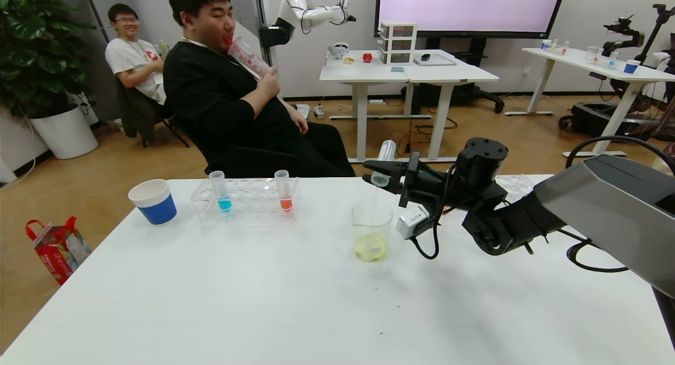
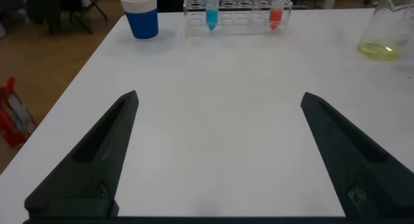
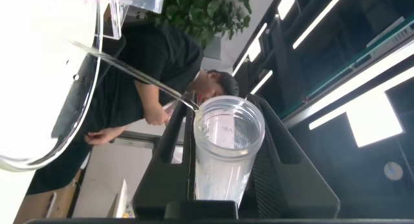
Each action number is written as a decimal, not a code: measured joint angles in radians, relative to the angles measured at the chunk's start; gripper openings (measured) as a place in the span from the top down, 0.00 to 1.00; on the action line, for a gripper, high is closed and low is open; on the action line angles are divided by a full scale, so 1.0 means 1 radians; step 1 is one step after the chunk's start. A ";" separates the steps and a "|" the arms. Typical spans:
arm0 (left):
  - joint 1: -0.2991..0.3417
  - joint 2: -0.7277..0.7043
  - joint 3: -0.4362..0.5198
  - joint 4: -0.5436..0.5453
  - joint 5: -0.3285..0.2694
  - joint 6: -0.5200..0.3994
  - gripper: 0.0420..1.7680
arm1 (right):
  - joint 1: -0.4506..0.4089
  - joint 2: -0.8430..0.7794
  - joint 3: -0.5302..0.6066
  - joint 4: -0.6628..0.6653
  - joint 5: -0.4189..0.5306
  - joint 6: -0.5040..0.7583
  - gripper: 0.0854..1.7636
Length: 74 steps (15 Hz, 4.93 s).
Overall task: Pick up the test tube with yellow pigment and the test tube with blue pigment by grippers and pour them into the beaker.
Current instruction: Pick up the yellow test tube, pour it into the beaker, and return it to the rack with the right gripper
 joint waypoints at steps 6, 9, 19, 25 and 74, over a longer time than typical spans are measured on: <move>0.000 0.000 0.000 0.000 0.000 0.000 0.01 | 0.013 -0.002 0.001 0.006 0.004 -0.007 0.75; 0.000 0.000 0.000 0.000 0.000 0.000 0.01 | 0.035 -0.023 0.000 -0.006 0.005 0.170 0.75; 0.000 0.000 0.000 0.000 0.000 0.000 0.01 | 0.011 -0.194 0.137 -0.266 -0.512 1.233 0.75; 0.000 0.000 0.000 0.000 0.000 0.000 0.01 | 0.005 -0.245 0.253 -0.181 -0.754 1.613 0.75; 0.000 0.000 0.000 0.000 0.000 0.000 0.01 | -0.784 -0.024 0.211 -0.097 -0.536 1.706 0.02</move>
